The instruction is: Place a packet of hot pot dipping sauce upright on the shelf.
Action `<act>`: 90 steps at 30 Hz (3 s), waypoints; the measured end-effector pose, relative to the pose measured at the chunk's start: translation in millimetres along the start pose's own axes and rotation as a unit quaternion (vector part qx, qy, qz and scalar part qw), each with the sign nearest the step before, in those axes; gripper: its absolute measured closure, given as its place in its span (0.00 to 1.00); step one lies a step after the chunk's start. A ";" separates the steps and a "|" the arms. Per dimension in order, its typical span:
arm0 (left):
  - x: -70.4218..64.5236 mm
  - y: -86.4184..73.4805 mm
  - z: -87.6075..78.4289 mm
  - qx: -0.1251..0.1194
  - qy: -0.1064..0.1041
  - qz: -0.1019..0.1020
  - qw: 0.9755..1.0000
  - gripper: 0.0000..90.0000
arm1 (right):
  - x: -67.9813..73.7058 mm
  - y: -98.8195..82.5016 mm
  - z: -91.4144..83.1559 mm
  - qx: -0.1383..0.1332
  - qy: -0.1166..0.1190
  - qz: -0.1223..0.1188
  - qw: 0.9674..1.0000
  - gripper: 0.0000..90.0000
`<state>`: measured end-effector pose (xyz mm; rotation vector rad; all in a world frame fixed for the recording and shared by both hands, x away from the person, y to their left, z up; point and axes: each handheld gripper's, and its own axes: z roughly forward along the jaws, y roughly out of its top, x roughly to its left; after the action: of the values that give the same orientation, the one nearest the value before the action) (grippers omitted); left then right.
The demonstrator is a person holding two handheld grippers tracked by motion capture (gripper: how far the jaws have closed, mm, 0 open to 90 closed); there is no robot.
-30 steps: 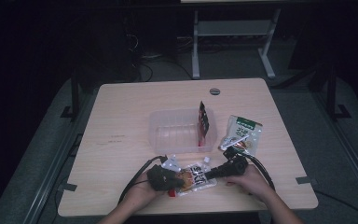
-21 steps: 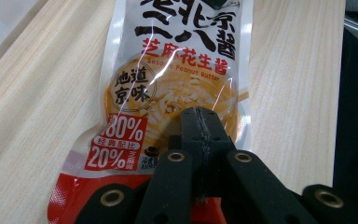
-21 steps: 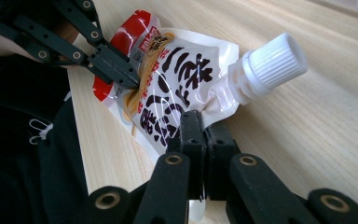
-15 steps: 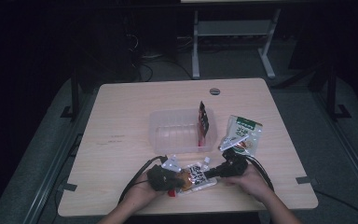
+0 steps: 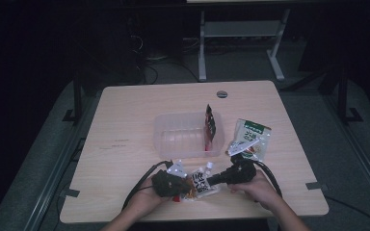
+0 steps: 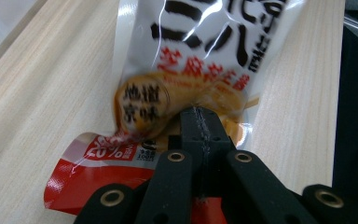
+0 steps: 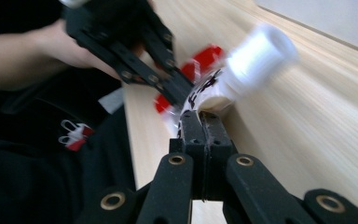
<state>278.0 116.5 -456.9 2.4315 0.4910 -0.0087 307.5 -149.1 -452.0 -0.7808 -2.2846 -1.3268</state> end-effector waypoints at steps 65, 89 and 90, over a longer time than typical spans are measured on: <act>36.2 -61.8 -83.0 -0.059 0.076 -0.056 0.994 0.27 | 36.4 78.2 -48.2 -0.232 0.033 -0.044 0.971 1.00; 39.5 -62.7 -83.5 -0.050 0.075 -0.053 0.995 0.27 | 21.9 122.9 -28.4 -0.249 0.012 -0.042 0.968 1.00; 39.5 -62.7 -83.5 -0.050 0.075 -0.053 0.995 0.27 | 21.1 124.4 -26.7 -0.249 0.010 -0.044 0.968 1.00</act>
<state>283.2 225.5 -433.7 2.3158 0.6714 0.1508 371.4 -117.2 -344.6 -0.8148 -2.0049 -1.9782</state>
